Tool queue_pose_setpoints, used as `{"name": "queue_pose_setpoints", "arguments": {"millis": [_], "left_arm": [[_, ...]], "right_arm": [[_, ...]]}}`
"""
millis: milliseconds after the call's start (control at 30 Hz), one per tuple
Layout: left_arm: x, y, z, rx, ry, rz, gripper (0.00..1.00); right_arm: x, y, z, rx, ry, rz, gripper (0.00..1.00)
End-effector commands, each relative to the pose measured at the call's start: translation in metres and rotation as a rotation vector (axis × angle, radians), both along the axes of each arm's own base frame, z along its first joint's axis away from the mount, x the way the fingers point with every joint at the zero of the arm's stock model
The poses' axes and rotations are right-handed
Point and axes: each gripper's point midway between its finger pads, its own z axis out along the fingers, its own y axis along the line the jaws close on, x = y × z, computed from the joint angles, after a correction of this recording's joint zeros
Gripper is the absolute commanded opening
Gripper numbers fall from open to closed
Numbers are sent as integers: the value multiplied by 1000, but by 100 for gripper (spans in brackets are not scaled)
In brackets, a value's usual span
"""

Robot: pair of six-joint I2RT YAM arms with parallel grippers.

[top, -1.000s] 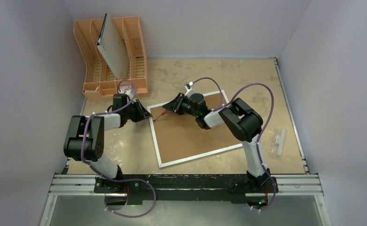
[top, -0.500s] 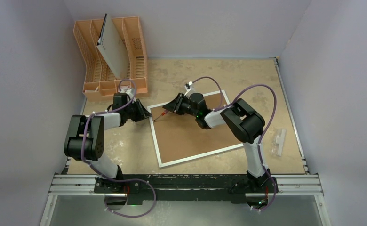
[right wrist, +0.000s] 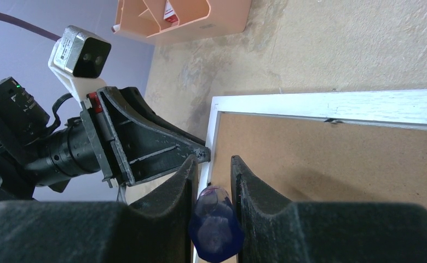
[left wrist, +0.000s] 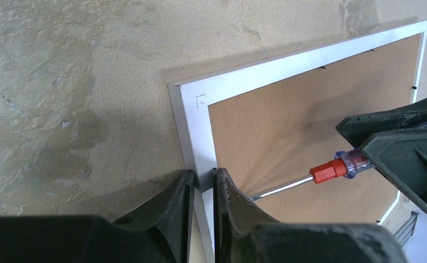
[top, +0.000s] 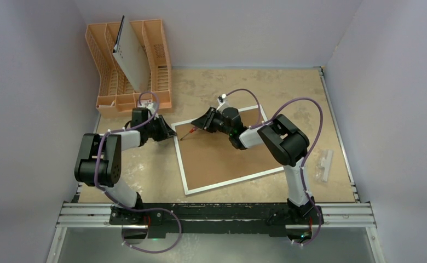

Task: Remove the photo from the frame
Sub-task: Release the photo frame item from the photo frame.

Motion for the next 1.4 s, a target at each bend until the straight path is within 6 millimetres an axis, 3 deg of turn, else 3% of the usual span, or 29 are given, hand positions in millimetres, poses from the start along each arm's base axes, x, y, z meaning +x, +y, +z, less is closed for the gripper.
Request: {"name": "queue_pose_setpoints", "arguments": {"millis": [0, 733, 1000, 1367], "left_arm": [[-4, 3, -15, 44, 35, -12, 8], [-3, 2, -13, 21, 30, 10, 7], [-8, -1, -17, -24, 42, 47, 3], [-10, -4, -18, -50, 43, 48, 2]], "right_arm": [[15, 2, 11, 8, -63, -28, 0], [-19, 30, -2, -38, -52, 45, 0], [-49, 57, 10, -221, -169, 33, 0], [-75, 91, 27, -374, -273, 13, 0]]}}
